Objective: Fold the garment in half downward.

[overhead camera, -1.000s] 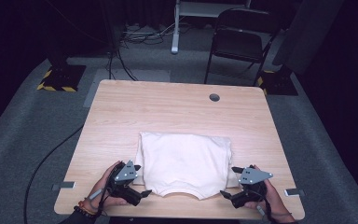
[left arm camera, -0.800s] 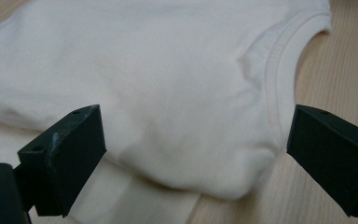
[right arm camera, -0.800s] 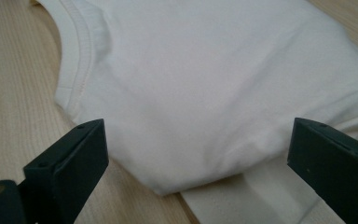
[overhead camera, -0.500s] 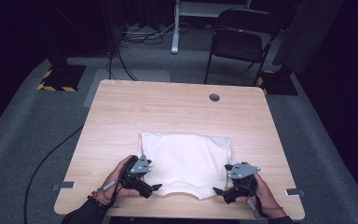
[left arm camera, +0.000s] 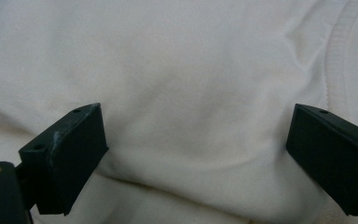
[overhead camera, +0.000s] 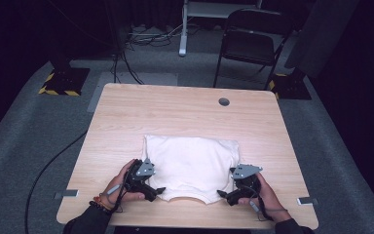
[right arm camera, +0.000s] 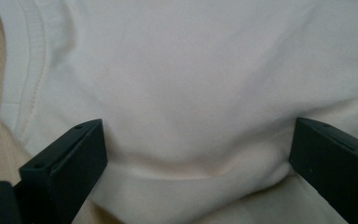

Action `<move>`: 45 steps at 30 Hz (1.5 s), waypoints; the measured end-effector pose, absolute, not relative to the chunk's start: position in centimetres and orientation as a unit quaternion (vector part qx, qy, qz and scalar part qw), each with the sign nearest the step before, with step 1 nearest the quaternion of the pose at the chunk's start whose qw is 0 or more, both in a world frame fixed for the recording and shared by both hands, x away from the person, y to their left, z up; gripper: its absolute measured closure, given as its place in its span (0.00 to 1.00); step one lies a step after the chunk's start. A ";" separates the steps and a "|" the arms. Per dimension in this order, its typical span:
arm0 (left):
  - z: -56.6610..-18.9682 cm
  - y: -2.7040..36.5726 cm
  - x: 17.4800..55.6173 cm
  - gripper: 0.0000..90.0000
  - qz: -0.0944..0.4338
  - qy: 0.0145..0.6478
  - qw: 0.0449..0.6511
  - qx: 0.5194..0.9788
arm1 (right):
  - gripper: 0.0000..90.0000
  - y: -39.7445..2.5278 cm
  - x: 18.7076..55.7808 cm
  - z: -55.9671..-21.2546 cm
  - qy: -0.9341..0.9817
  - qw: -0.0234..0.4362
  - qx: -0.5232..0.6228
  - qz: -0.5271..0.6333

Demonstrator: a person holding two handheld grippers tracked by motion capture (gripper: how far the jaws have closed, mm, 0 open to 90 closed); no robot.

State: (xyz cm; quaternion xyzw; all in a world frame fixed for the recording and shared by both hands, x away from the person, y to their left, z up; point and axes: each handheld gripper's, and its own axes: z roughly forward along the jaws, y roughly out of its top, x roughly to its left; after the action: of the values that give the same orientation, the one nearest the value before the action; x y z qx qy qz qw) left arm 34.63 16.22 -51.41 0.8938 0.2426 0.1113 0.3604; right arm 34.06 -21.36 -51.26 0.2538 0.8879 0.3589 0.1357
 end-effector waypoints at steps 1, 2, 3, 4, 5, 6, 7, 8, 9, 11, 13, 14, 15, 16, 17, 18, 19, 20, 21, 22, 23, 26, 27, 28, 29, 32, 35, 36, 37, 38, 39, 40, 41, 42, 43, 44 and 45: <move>-51.4 16.2 34.8 0.05 0.112 0.244 0.361 0.893 | 0.04 -21.3 34.3 -51.2 0.888 0.136 0.253 0.359; -51.4 16.3 34.9 0.05 0.112 0.245 0.360 0.893 | 0.04 -21.2 34.6 -51.2 0.889 0.135 0.252 0.358; -51.4 16.3 35.0 0.05 0.112 0.246 0.360 0.893 | 0.04 -21.2 34.9 -51.2 0.889 0.135 0.251 0.359; -51.4 16.4 35.1 0.05 0.113 0.248 0.361 0.892 | 0.04 -21.2 35.3 -51.3 0.888 0.135 0.252 0.360; -51.4 16.4 35.3 0.05 0.113 0.250 0.360 0.892 | 0.04 -21.1 35.5 -51.3 0.888 0.135 0.251 0.361; -51.4 16.4 35.5 0.05 0.114 0.249 0.360 0.892 | 0.04 -21.1 35.7 -51.3 0.888 0.135 0.251 0.361; -51.4 16.5 35.6 0.05 0.114 0.249 0.359 0.892 | 0.04 -21.1 35.9 -51.3 0.888 0.135 0.251 0.361; -51.4 16.5 35.8 0.05 0.114 0.250 0.359 0.892 | 0.04 -21.0 36.1 -51.3 0.888 0.135 0.251 0.360; -51.4 16.5 35.9 0.05 0.113 0.249 0.360 0.892 | 0.04 -21.0 36.3 -51.3 0.888 0.135 0.252 0.361; -51.4 16.5 36.2 0.05 0.114 0.251 0.360 0.892 | 0.04 -20.9 36.5 -51.2 0.888 0.135 0.252 0.360; -51.4 16.5 36.3 0.05 0.113 0.251 0.359 0.892 | 0.04 -20.9 36.6 -51.2 0.888 0.135 0.253 0.360; -51.4 16.5 36.3 0.05 0.113 0.250 0.359 0.892 | 0.04 -20.9 36.6 -51.3 0.887 0.137 0.254 0.361; -51.4 16.5 36.3 0.05 0.113 0.250 0.360 0.892 | 0.04 -20.9 36.6 -51.3 0.886 0.137 0.254 0.362; -51.4 16.5 36.3 0.05 0.113 0.250 0.360 0.892 | 0.04 -20.9 36.6 -51.3 0.886 0.138 0.253 0.363; -51.4 16.5 36.3 0.05 0.114 0.251 0.359 0.892 | 0.04 -21.0 36.5 -51.3 0.885 0.138 0.253 0.365; -51.4 16.5 36.3 0.05 0.115 0.252 0.359 0.891 | 0.04 -21.0 36.5 -51.4 0.885 0.138 0.252 0.367; -51.4 16.5 36.2 0.05 0.116 0.252 0.359 0.891 | 0.04 -21.0 36.5 -51.4 0.884 0.138 0.252 0.368; -51.4 16.5 36.2 0.05 0.116 0.254 0.359 0.891 | 0.04 -21.0 36.5 -51.4 0.885 0.139 0.251 0.367; -51.4 16.5 36.2 0.05 0.117 0.254 0.359 0.890 | 0.04 -21.0 36.5 -51.4 0.885 0.140 0.251 0.367; -51.4 16.6 36.1 0.05 0.118 0.253 0.358 0.891 | 0.04 -21.0 36.5 -51.4 0.885 0.140 0.251 0.367; -51.4 16.6 36.0 0.05 0.118 0.255 0.359 0.890 | 0.04 -21.0 36.4 -51.4 0.885 0.141 0.250 0.367; -51.3 16.6 35.9 0.05 0.119 0.257 0.362 0.888 | 0.04 -21.1 36.3 -51.2 0.887 0.145 0.243 0.364; -51.2 16.7 35.8 0.05 0.116 0.259 0.364 0.887 | 0.04 -21.1 36.2 -51.2 0.889 0.147 0.240 0.362; -51.1 16.8 35.7 0.05 0.117 0.259 0.365 0.886 | 0.04 -21.1 36.1 -51.1 0.889 0.148 0.239 0.361; -51.0 16.9 35.6 0.05 0.120 0.260 0.367 0.885 | 0.04 -21.2 36.1 -51.0 0.890 0.152 0.237 0.359; -50.4 17.3 35.3 0.05 0.127 0.260 0.370 0.883 | 0.04 -21.4 35.8 -50.6 0.888 0.156 0.236 0.362; -49.8 18.0 34.8 0.05 0.135 0.261 0.377 0.878 | 0.03 -22.0 35.4 -50.1 0.885 0.165 0.238 0.364; -49.6 18.3 34.7 0.04 0.139 0.262 0.375 0.878 | 0.03 -22.2 35.3 -50.0 0.883 0.166 0.240 0.368; -49.6 18.5 34.6 0.04 0.145 0.263 0.371 0.878 | 0.03 -22.4 35.2 -49.8 0.881 0.167 0.242 0.371; -49.5 18.7 34.4 0.04 0.149 0.264 0.366 0.879 | 0.03 -22.6 35.1 -49.7 0.879 0.169 0.244 0.372; -49.5 18.9 34.3 0.04 0.152 0.263 0.361 0.882 | 0.03 -22.9 35.0 -49.6 0.878 0.171 0.245 0.374; -49.4 19.0 34.2 0.04 0.158 0.262 0.358 0.882 | 0.03 -23.1 34.9 -49.5 0.877 0.174 0.247 0.373; -49.4 19.2 34.2 0.04 0.159 0.264 0.356 0.882 | 0.03 -23.3 34.7 -49.5 0.877 0.175 0.249 0.372; -49.4 19.4 34.1 0.04 0.161 0.266 0.353 0.882 | 0.03 -23.5 34.6 -49.5 0.877 0.177 0.250 0.370; -49.3 19.7 34.0 0.04 0.165 0.267 0.351 0.882 | 0.04 -23.7 34.5 -49.5 0.878 0.179 0.249 0.368; -49.3 19.9 34.0 0.04 0.167 0.270 0.352 0.881 | 0.04 -23.9 34.4 -49.5 0.878 0.179 0.249 0.367; -49.3 20.1 33.8 0.04 0.168 0.273 0.350 0.880 | 0.04 -24.1 34.3 -49.5 0.879 0.178 0.250 0.365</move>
State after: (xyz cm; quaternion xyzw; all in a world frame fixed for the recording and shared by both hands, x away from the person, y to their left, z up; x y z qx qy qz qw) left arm 33.85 20.14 -49.30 0.8801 0.2730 0.1680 0.3503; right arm 34.28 -24.09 -49.54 0.2502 0.8787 0.3653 0.1783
